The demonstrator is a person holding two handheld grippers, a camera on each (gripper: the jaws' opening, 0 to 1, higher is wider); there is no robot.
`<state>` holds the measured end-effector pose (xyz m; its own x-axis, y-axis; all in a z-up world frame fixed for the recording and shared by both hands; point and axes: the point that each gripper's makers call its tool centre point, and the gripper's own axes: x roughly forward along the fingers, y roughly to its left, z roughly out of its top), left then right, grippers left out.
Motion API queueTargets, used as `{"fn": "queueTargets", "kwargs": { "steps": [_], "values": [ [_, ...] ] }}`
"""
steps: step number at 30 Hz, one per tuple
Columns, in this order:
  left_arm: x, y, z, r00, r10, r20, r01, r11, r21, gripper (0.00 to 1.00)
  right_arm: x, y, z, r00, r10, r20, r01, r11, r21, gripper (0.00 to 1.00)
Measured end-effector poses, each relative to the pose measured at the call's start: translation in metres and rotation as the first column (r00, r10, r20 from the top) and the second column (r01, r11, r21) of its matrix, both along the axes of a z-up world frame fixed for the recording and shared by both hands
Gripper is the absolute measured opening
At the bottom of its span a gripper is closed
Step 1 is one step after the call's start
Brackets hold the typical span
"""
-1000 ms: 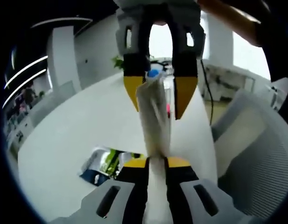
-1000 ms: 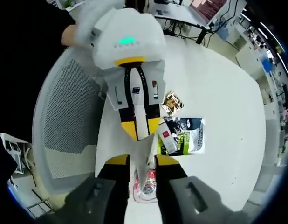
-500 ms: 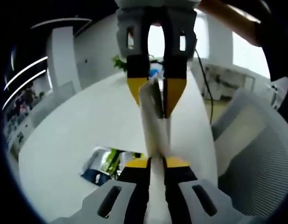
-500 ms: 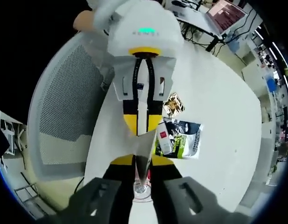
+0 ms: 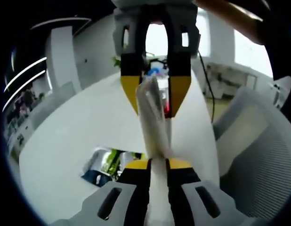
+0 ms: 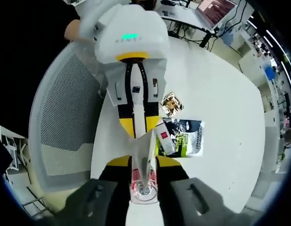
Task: Arrange the skincare products in the storage area until every visible bottle or jar stands upright without overlapping.
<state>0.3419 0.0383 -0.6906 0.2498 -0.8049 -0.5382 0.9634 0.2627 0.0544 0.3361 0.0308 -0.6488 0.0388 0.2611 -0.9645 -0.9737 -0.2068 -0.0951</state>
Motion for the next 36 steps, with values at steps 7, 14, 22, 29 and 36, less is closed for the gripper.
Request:
{"fn": "queueTargets", "kwargs": {
  "steps": [7,14,22,29,36],
  "values": [
    [0.003,0.003,0.0,1.0,0.017,0.001,-0.017,1.0,0.0,0.13,0.001,0.0,-0.002,0.998,-0.066,0.009,0.065,0.997,0.031,0.33],
    [0.006,0.007,0.002,0.999,0.041,-0.005,-0.041,0.999,-0.012,0.2,0.008,-0.003,-0.003,0.985,-0.174,0.019,0.171,0.981,0.094,0.58],
    [0.005,0.008,-0.001,0.999,0.038,-0.007,-0.038,0.999,0.003,0.28,0.019,-0.011,-0.005,0.966,-0.253,0.053,0.242,0.958,0.155,0.78],
    [0.009,0.012,-0.002,0.998,0.059,-0.01,-0.059,0.998,0.007,0.33,0.026,-0.015,-0.004,0.935,-0.351,0.055,0.327,0.911,0.252,0.91],
    [0.013,0.015,-0.003,0.997,0.079,-0.012,-0.079,0.997,0.007,0.38,0.031,-0.018,-0.002,0.904,-0.425,0.051,0.38,0.852,0.361,0.95]
  ]
}}
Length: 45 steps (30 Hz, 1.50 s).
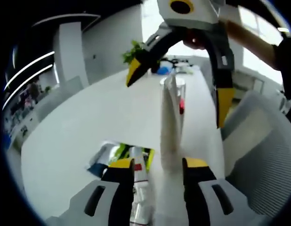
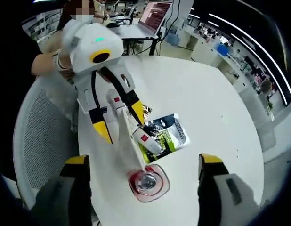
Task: Arrange the skincare products in the storage area until every visible bottle or jar stands upright without overlapping.
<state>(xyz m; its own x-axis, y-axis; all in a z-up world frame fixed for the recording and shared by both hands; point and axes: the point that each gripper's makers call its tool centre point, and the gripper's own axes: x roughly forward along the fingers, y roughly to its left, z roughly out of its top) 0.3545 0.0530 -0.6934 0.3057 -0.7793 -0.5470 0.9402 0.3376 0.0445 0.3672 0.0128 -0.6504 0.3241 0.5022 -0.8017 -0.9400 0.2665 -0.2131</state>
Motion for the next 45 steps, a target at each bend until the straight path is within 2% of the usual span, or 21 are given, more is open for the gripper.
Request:
{"fn": "queueTargets", "kwargs": {
  "steps": [3,5,8,12,19,21,23,27,31,35,40,42,45],
  "values": [
    [-0.001,0.0,0.001,1.0,-0.001,-0.007,0.001,1.0,-0.007,0.39,0.004,0.0,0.0,0.997,-0.075,0.021,0.073,0.996,0.058,0.99],
    [-0.002,-0.001,0.002,1.0,-0.001,-0.012,0.001,1.0,-0.017,0.4,0.006,-0.005,-0.003,0.994,-0.106,0.032,0.103,0.992,0.068,0.99],
    [-0.001,0.0,0.002,1.0,0.003,-0.01,-0.003,1.0,-0.016,0.41,0.0,-0.008,-0.006,0.993,-0.115,0.03,0.112,0.991,0.078,0.99],
    [0.001,0.002,0.002,1.0,0.017,-0.012,-0.017,1.0,-0.018,0.43,-0.002,-0.011,-0.009,0.983,-0.183,0.028,0.178,0.975,0.132,0.99],
    [0.006,0.006,-0.001,0.999,0.045,-0.005,-0.045,0.999,-0.019,0.53,-0.007,-0.018,-0.023,0.965,-0.262,0.02,0.255,0.951,0.174,0.99],
    [0.007,0.006,0.0,0.999,0.047,0.0,-0.047,0.999,-0.022,0.54,-0.007,-0.018,-0.024,0.961,-0.275,0.026,0.266,0.946,0.188,0.99],
    [0.008,0.007,-0.001,0.999,0.048,0.002,-0.048,0.999,-0.023,0.56,-0.005,-0.018,-0.025,0.957,-0.283,0.063,0.265,0.942,0.208,0.99],
    [0.011,0.009,-0.003,0.998,0.061,0.015,-0.061,0.998,-0.016,0.62,-0.008,-0.019,-0.032,0.952,-0.3,0.057,0.282,0.935,0.214,0.99],
    [0.011,0.011,-0.005,0.998,0.069,0.011,-0.069,0.998,-0.014,0.65,-0.012,-0.02,-0.04,0.952,-0.3,0.055,0.283,0.935,0.213,0.99],
    [0.012,0.009,-0.003,0.997,0.072,0.011,-0.072,0.997,-0.038,0.7,-0.014,-0.021,-0.042,0.951,-0.305,0.057,0.286,0.933,0.219,0.99],
    [0.012,0.01,-0.004,0.997,0.076,0.017,-0.075,0.997,-0.031,0.73,-0.016,-0.022,-0.043,0.944,-0.327,0.048,0.308,0.922,0.236,0.99],
    [0.013,0.011,-0.005,0.996,0.087,0.013,-0.087,0.996,-0.028,0.76,-0.015,-0.021,-0.04,0.937,-0.343,0.061,0.315,0.91,0.27,0.99],
    [0.016,0.013,-0.005,0.994,0.108,0.018,-0.107,0.994,-0.029,0.83,-0.016,-0.02,-0.038,0.93,-0.366,0.039,0.338,0.89,0.305,0.99]
  ]
}}
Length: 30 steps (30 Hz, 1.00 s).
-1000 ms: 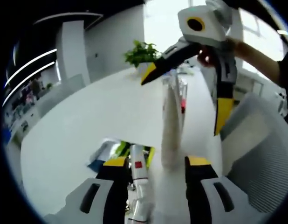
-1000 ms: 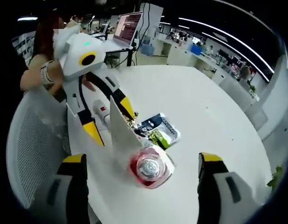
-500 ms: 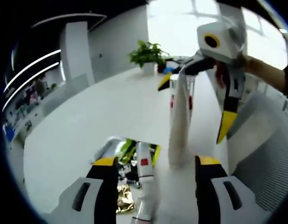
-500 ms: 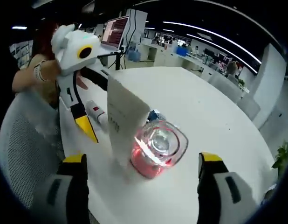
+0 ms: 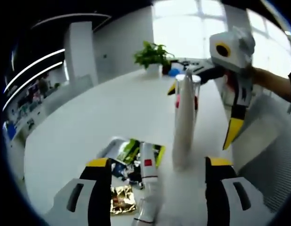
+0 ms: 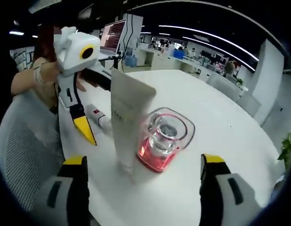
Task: Arrange the skincare products in the storage area until every visible bottle or jar stands upright without overlapping.
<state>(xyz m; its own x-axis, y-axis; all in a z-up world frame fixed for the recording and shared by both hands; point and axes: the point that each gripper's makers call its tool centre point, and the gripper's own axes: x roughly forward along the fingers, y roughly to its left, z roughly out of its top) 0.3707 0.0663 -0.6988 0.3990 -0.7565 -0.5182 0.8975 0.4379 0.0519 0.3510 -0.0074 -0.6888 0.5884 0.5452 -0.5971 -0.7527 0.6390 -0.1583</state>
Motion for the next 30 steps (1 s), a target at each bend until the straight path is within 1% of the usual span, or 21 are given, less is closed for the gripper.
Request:
{"fn": "queueTargets", "kwargs": {
  "steps": [2,4,5,8,10,13,15,16,17,18,20,25,27,30],
  "values": [
    [0.0,0.001,0.0,1.0,0.007,0.002,-0.007,1.0,-0.002,0.84,0.0,0.001,-0.001,1.0,-0.005,0.013,0.005,1.0,-0.002,0.99],
    [0.0,0.002,-0.001,1.0,0.01,-0.004,-0.01,1.0,-0.002,0.84,0.001,0.003,-0.001,0.999,-0.005,0.044,0.005,1.0,0.003,0.99],
    [0.0,0.003,-0.001,1.0,0.013,-0.004,-0.013,1.0,0.001,0.84,0.002,0.006,0.002,0.998,-0.004,0.069,0.002,1.0,0.024,0.99],
    [0.001,0.004,-0.001,1.0,0.024,0.009,-0.024,1.0,0.004,0.89,0.002,0.009,0.003,0.997,-0.011,0.077,0.006,0.998,0.06,0.99],
    [0.002,0.004,-0.002,0.999,0.031,0.011,-0.032,0.999,0.003,0.93,0.003,0.008,0.0,0.998,-0.014,0.069,0.009,0.998,0.064,0.99],
    [0.001,0.005,-0.004,1.0,0.03,0.003,-0.03,0.999,0.011,0.93,0.004,0.006,-0.003,0.997,-0.025,0.076,0.02,0.997,0.07,0.99],
    [0.001,0.006,-0.005,0.999,0.032,0.005,-0.032,0.999,0.019,0.94,0.005,0.004,-0.006,0.997,-0.056,0.055,0.05,0.994,0.095,0.99],
    [0.001,0.007,-0.004,0.999,0.033,0.011,-0.033,0.999,0.016,0.94,0.004,0.003,-0.01,0.998,-0.051,0.041,0.047,0.995,0.086,0.99],
    [0.002,0.007,-0.004,0.999,0.035,0.009,-0.035,0.999,0.013,0.95,0.003,0.002,-0.014,0.998,-0.048,0.029,0.047,0.997,0.059,0.99],
    [0.003,0.007,-0.004,0.999,0.04,0.004,-0.04,0.999,0.01,0.95,0.004,0.002,-0.014,0.998,-0.043,0.042,0.041,0.998,0.046,0.99],
    [0.004,0.009,-0.009,0.999,0.047,-0.004,-0.047,0.999,0.02,0.97,0.004,0.005,-0.013,0.998,-0.038,0.04,0.036,0.998,0.057,0.99],
    [0.003,0.013,-0.011,0.999,0.045,-0.01,-0.044,0.998,0.035,0.97,0.005,0.004,-0.01,0.998,-0.044,0.046,0.041,0.997,0.069,0.99],
    [0.004,0.018,-0.013,0.999,0.05,-0.018,-0.049,0.998,0.046,0.97,0.006,0.003,-0.011,0.998,-0.046,0.046,0.043,0.997,0.062,0.99],
    [0.004,0.028,-0.017,0.997,0.063,-0.034,-0.06,0.996,0.069,0.97,0.006,0.003,-0.01,0.998,-0.049,0.04,0.046,0.996,0.074,0.99]
  ]
}}
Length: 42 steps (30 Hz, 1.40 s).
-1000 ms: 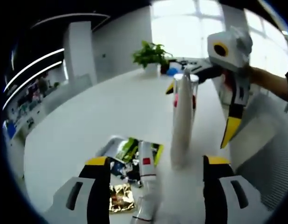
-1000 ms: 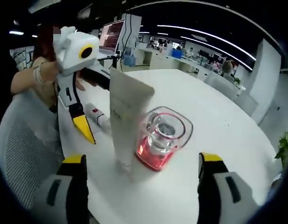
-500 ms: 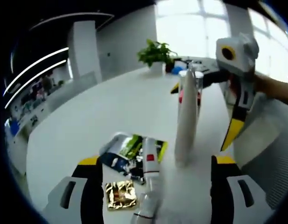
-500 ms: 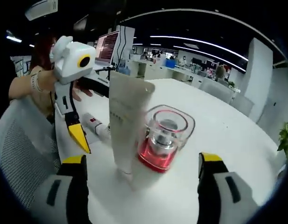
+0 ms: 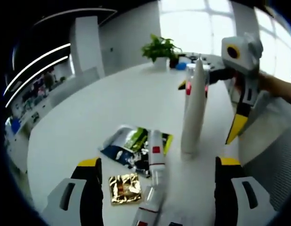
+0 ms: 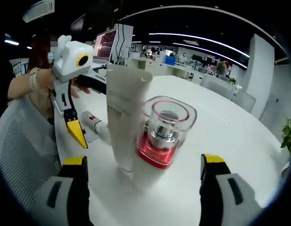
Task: Arrange the skincare products in the storage area until every visible bottle or jar stands upright without overlapping.
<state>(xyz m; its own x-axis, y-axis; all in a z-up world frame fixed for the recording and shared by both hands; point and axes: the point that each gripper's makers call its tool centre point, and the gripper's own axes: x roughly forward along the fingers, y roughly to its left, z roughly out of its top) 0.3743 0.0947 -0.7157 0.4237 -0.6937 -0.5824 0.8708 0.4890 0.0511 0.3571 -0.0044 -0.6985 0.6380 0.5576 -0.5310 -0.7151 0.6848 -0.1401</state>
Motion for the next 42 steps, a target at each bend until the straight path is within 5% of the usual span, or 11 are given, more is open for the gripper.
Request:
{"fn": "queueTargets", "kwargs": {
  "steps": [10,21,27,42],
  "values": [
    [-0.017,0.044,-0.02,0.996,-0.003,-0.088,0.016,0.989,0.147,0.88,-0.001,0.0,0.003,1.0,-0.004,0.004,0.004,1.0,0.01,1.0],
    [-0.02,0.062,-0.045,0.984,0.064,-0.164,-0.023,0.97,0.24,0.41,-0.002,-0.001,0.002,1.0,-0.004,0.003,0.004,1.0,-0.003,1.0],
    [-0.02,0.064,-0.056,0.986,0.047,-0.159,0.008,0.946,0.325,0.35,-0.001,-0.001,-0.001,1.0,0.0,0.0,0.0,1.0,-0.019,0.99],
    [-0.018,0.062,-0.067,0.979,0.069,-0.19,-0.009,0.954,0.299,0.31,0.001,-0.002,-0.004,1.0,-0.006,-0.015,0.006,1.0,-0.015,0.99]
  ]
}}
